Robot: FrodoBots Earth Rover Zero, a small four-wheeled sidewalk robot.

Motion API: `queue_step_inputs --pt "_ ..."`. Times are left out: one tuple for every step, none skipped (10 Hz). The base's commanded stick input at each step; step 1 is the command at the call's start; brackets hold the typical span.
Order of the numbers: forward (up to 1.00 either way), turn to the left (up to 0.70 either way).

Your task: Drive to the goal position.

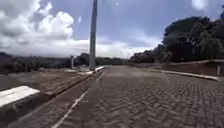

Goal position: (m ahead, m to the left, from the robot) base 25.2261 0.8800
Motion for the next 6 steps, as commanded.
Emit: queue_step_inputs --pt "1.0 0.0" --pt "1.0 0.0" --pt "1.0 0.0" --pt "1.0 0.0" --pt "1.0 0.0" --pt "1.0 0.0"
